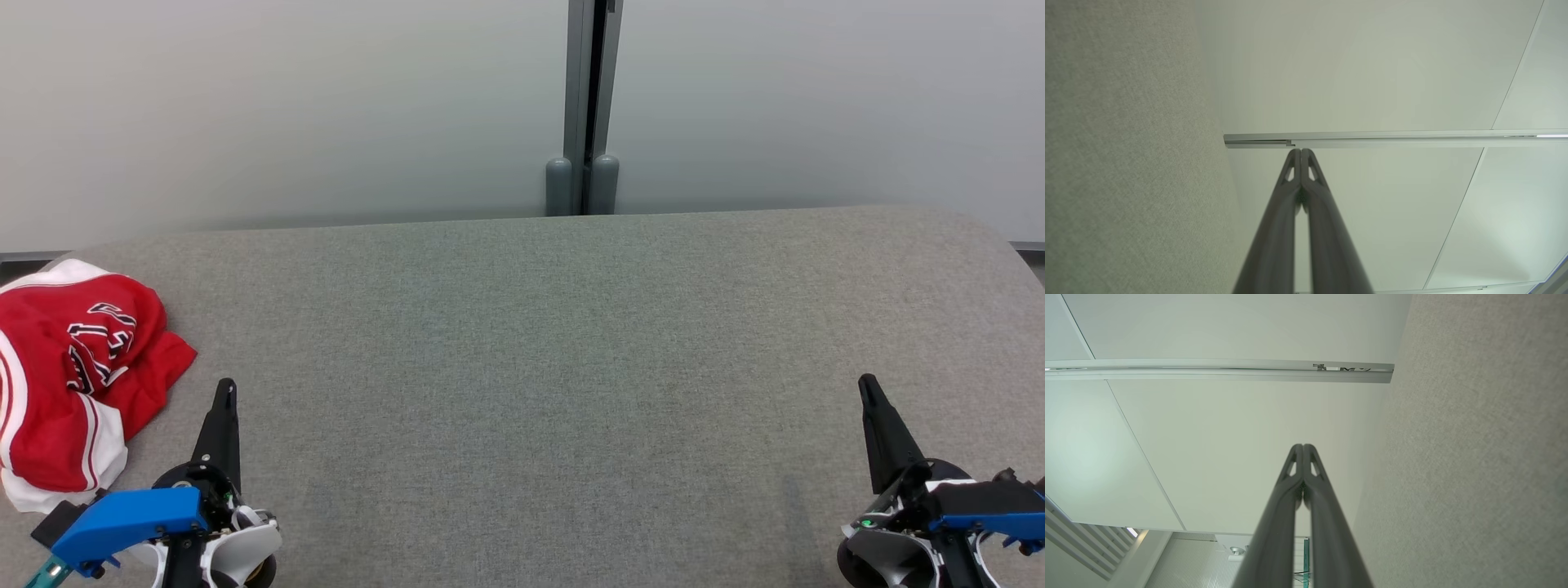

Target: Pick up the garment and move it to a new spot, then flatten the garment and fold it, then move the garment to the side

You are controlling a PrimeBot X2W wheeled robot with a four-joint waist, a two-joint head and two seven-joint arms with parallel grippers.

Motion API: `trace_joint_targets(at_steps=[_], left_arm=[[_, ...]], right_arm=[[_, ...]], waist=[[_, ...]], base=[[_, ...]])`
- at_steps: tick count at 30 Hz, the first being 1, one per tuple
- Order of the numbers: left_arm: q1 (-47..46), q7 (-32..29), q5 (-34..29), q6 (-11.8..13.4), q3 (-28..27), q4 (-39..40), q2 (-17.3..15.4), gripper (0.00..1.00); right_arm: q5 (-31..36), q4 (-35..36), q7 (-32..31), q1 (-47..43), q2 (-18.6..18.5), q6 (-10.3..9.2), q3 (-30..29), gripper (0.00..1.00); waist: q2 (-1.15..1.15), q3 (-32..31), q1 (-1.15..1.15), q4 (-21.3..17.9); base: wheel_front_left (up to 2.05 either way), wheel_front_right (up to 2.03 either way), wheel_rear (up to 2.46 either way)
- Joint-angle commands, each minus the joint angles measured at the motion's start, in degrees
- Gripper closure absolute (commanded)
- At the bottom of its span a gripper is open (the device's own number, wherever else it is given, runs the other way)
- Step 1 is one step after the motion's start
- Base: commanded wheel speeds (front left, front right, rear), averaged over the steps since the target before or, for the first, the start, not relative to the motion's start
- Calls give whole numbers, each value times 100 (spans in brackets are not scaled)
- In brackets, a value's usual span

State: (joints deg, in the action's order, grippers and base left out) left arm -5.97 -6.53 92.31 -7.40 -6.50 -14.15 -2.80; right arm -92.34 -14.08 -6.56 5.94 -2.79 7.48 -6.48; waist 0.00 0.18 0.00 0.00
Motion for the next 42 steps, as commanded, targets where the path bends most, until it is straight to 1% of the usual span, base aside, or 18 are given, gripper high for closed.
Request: trace_joint_targets(at_steps=[1,11,12,16,22,30,33,42], left_arm=[[-63,-17,20,-19,-5,25,-17,100],[-63,-16,20,-19,-5,25,-17,100],[8,3,-1,0,0,-23,4,0],[220,15,-7,2,9,-204,59,0],[206,194,-170,1,90,-80,52,0],[162,414,-644,0,129,63,43,0],[132,492,-914,-1,140,106,40,0],[98,708,-2023,24,176,254,31,0]], right_arm=[[-15,17,-9,60,-19,3,-12,100],[-14,17,-9,60,-19,3,-12,100],[0,-20,0,-10,3,0,3,0],[3,-205,9,-180,39,-9,30,0],[137,-146,189,-169,35,-8,147,0],[659,-45,410,-137,28,-7,254,0],[947,9,488,-122,26,-6,303,0],[1866,128,707,-97,19,-5,468,0]], waist=[[0,0,0,0],[0,0,0,0],[0,0,0,0],[0,2,0,0],[0,10,0,6],[0,30,0,11],[0,40,0,14],[0,60,0,24]], base=[[0,0,0],[0,0,0],[0,0,0],[0,0,0],[0,0,0],[0,0,0],[0,0,0],[0,0,0]])
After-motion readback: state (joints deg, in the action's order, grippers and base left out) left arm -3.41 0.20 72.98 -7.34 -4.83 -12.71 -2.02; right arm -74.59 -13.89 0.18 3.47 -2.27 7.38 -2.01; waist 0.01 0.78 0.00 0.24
